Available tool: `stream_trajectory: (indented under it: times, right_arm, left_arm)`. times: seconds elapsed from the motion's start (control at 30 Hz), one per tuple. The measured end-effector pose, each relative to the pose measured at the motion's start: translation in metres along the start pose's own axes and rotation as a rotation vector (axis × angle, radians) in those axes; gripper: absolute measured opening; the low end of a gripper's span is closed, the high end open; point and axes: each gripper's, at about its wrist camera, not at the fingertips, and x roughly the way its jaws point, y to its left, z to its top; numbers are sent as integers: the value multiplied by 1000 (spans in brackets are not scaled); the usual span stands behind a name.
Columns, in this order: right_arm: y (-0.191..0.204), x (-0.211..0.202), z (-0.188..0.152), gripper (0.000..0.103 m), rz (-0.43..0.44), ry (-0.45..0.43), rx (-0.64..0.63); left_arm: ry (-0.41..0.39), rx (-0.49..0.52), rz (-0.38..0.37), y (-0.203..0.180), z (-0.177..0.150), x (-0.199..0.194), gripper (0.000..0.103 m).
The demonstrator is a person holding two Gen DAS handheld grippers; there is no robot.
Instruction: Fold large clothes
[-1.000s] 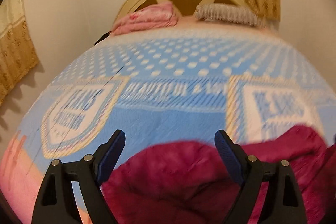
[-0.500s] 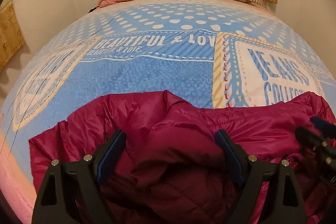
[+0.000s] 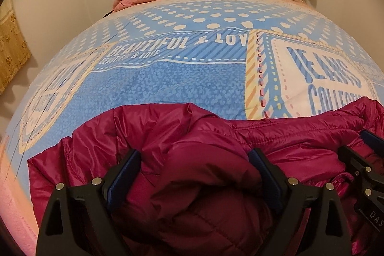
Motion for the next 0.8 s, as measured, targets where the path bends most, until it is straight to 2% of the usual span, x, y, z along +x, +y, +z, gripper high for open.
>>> stream_trajectory:
  times: [0.3,0.57,0.8]
  right_arm:
    - [4,2,0,62,-29,4,-19]
    - [7,3,0,62,-53,6,-35]
    - [9,4,1,62,-70,10,-47]
  left_arm:
    - [-2,7,10,-2,0,0,93]
    - [-5,39,58,-7,0,1,95]
    - [-8,47,68,-8,0,1,95]
